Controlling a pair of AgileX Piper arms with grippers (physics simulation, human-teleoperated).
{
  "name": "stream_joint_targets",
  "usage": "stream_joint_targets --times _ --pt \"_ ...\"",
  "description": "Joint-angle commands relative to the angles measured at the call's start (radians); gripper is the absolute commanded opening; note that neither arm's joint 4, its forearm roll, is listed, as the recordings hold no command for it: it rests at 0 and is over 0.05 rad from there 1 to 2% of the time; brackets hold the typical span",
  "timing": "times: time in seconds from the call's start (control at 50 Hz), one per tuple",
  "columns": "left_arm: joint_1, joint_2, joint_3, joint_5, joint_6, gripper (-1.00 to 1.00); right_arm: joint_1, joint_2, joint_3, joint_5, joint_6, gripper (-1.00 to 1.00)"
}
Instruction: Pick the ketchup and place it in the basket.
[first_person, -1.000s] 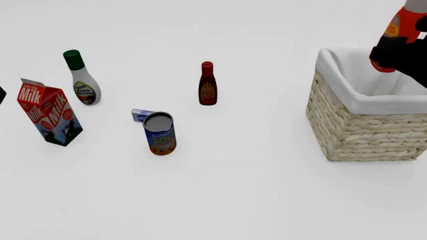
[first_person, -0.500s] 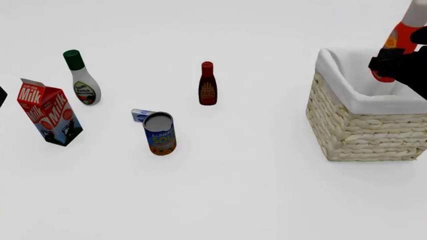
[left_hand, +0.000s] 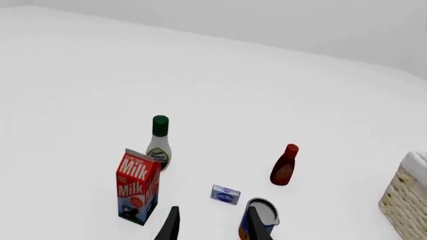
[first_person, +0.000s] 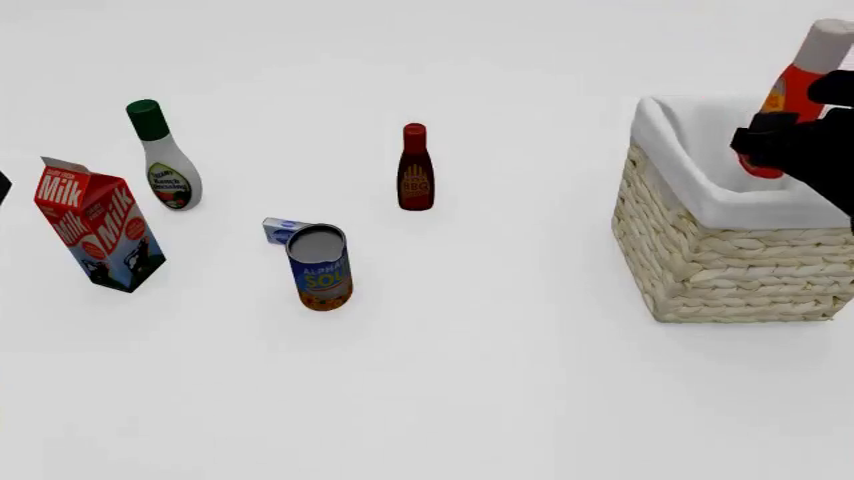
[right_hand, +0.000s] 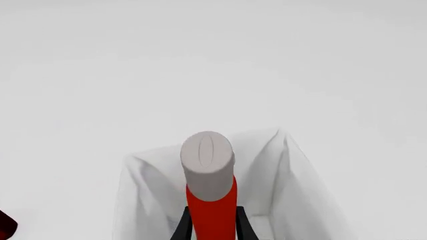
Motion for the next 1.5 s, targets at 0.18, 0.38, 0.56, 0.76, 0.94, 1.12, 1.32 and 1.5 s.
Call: stream_joint_targets --times 0.18,0.38,0.56,0.76,0.94,1.12,1.32,1.5 --pt "-0.001 0.002 -0.003 -0.001 -0.003 1.00 -0.012 0.066 -0.019 -0.021 0.018 -1.00" --pt "-0.001 -0.006 0.002 0.002 -0.005 1.00 -0.018 0.085 -0.018 -0.031 0.018 -1.00" --pt "0.000 -0.012 0.005 0.005 -0.007 1.00 -0.021 0.077 -0.020 -0.025 0.008 1.00" --pt "-0.005 -0.017 0.008 0.009 -0.011 1.00 -0.023 0.039 -0.017 -0.012 -0.001 1.00" --pt "-0.006 -0.018 0.007 0.010 -0.012 1.00 -0.005 -0.043 -0.022 0.023 -0.011 1.00" --pt "-0.006 -0.021 0.009 0.010 -0.014 1.00 0.036 -0.148 -0.036 0.085 -0.025 1.00" --pt "-0.004 -0.028 0.007 0.015 -0.017 1.00 0.072 -0.243 -0.047 0.139 -0.051 1.00" --pt "-0.002 -0.037 0.009 0.017 -0.018 1.00 0.109 -0.345 -0.022 0.173 -0.090 1.00"
